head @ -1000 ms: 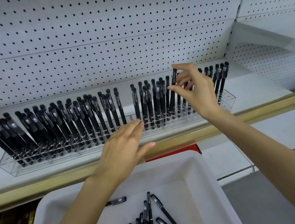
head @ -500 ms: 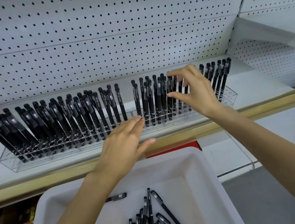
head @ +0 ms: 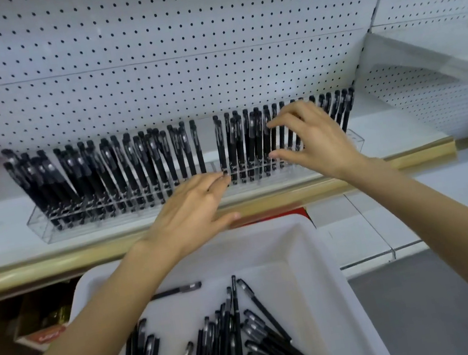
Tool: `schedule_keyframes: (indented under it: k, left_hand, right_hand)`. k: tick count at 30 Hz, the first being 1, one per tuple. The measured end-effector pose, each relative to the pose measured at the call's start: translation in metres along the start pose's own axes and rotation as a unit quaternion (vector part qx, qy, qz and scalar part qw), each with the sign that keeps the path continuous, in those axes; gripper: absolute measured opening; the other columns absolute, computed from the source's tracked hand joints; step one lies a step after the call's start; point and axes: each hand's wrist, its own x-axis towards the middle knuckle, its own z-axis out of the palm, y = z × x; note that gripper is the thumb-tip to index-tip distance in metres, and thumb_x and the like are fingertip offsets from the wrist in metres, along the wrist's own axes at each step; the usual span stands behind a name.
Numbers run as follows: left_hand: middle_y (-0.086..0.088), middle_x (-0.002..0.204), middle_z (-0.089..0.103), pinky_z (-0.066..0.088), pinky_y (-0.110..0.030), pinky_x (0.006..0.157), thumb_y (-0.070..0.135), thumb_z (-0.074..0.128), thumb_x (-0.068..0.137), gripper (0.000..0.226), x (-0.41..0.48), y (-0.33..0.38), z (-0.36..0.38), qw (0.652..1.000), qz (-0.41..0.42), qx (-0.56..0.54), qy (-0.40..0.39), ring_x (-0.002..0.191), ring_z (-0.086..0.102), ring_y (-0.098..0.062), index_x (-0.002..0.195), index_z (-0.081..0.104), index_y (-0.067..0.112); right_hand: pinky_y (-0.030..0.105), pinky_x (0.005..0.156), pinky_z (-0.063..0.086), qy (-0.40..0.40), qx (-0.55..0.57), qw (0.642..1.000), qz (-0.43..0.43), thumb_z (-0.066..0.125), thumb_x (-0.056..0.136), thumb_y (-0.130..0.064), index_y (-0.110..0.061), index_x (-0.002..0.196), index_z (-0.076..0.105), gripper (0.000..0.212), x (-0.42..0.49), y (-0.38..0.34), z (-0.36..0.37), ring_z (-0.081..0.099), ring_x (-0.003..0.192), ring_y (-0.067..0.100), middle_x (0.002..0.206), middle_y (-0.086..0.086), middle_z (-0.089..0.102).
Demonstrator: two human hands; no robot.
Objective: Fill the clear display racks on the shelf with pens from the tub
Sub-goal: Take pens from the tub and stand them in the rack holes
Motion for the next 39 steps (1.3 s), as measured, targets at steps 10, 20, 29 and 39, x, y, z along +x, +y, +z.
schedule_keyframes:
  k: [10, 20, 29, 39]
  left_hand:
    - [-0.003, 0.140, 0.048, 0.032, -0.035, 0.107, 0.057, 0.046, 0.090, 0.063, -0.101, 0.002, 0.033, 0.998, -0.058, -0.015, 0.002, 0.129, 0.041, -0.019, 0.141, 0.042, 0.020]
    - [-0.004, 0.133, 0.054, 0.039, -0.042, 0.102, 0.059, 0.053, 0.087, 0.065, -0.197, 0.004, 0.108, 0.973, -0.197, -0.093, -0.075, 0.124, 0.046, -0.026, 0.134, 0.052, 0.015]
    - [-0.004, 0.114, 0.059, 0.048, -0.037, 0.092, 0.050, 0.067, 0.081, 0.055, -0.212, 0.000, 0.142, 0.917, -0.318, -0.215, -0.107, 0.105, 0.057, -0.020, 0.120, 0.060, 0.012]
    - [0.010, 0.082, 0.065, 0.051, -0.036, 0.084, 0.052, 0.071, 0.077, 0.028, -0.188, -0.008, 0.155, 0.887, -0.380, -0.226, -0.135, 0.085, 0.062, -0.012, 0.074, 0.060, 0.027]
  right_hand:
    - [0.038, 0.097, 0.038, -0.183, 0.054, 0.981, 0.021, 0.042, 0.082, -0.068, -0.017, 0.123, 0.056, 0.067, -0.090, -0.084, 0.004, 0.047, 0.114, 0.023, 0.123, 0.004, 0.053]
    - [0.032, 0.096, 0.041, -0.371, 0.156, 0.905, 0.139, 0.055, 0.083, -0.063, -0.023, 0.134, 0.042, 0.066, -0.205, -0.150, 0.071, 0.044, 0.120, 0.018, 0.127, 0.000, 0.045]
    - [0.027, 0.084, 0.043, -0.345, 0.273, 0.848, 0.296, 0.072, 0.079, -0.044, -0.016, 0.119, 0.050, 0.054, -0.223, -0.155, 0.096, 0.051, 0.094, 0.016, 0.105, 0.000, 0.046]
    - [0.026, 0.076, 0.039, -0.316, 0.253, 0.837, 0.368, 0.069, 0.084, -0.038, -0.006, 0.109, 0.054, 0.043, -0.184, -0.137, 0.131, 0.056, 0.096, 0.021, 0.102, 0.008, 0.060]
